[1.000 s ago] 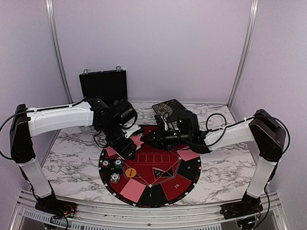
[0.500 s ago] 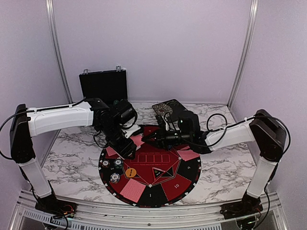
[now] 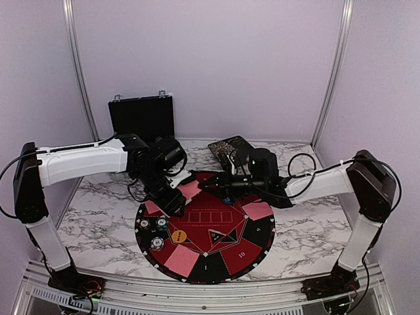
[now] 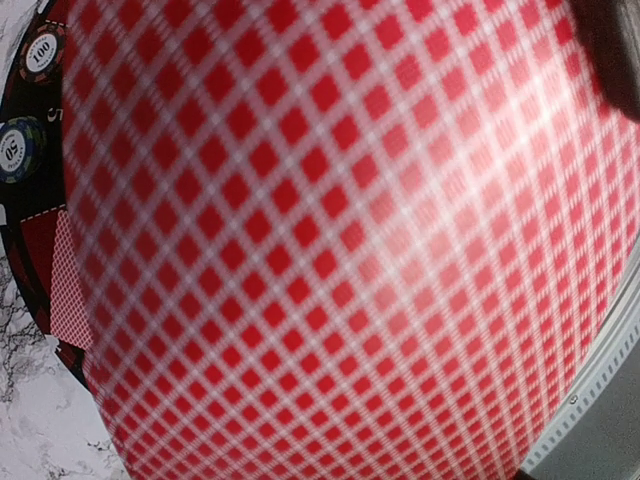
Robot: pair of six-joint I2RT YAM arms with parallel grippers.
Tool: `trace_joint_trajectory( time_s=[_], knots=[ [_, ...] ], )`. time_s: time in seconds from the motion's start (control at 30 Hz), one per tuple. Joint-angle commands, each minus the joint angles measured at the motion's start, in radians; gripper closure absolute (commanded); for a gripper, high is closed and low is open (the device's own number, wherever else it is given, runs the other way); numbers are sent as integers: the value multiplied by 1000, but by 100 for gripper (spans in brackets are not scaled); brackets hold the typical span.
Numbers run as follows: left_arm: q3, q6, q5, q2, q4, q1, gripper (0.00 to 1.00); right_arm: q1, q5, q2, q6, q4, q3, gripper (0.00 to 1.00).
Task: Distribute texas hold em gaming equipment
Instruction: Pick up the poker card from the face-down deck piles.
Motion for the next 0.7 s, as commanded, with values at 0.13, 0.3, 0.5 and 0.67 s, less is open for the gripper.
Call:
trace_joint_trajectory(
  time_s=[0.13,0.3,0.5,0.67],
  knots=[
    [-2,12,-15,-37,3,14,61,-33,-17,-51,5,10,-20,100],
    [-9,11,-10,-40,5,24,61,-57,-31,-70,12,20,-36,100],
    [-17,9,-5,-48,5,43,61,-92,-49,-87,26,45,-60,100],
    [-30,8,-8,-59,7,63,61,-125,-59,-93,23,51,-72,100]
  ],
)
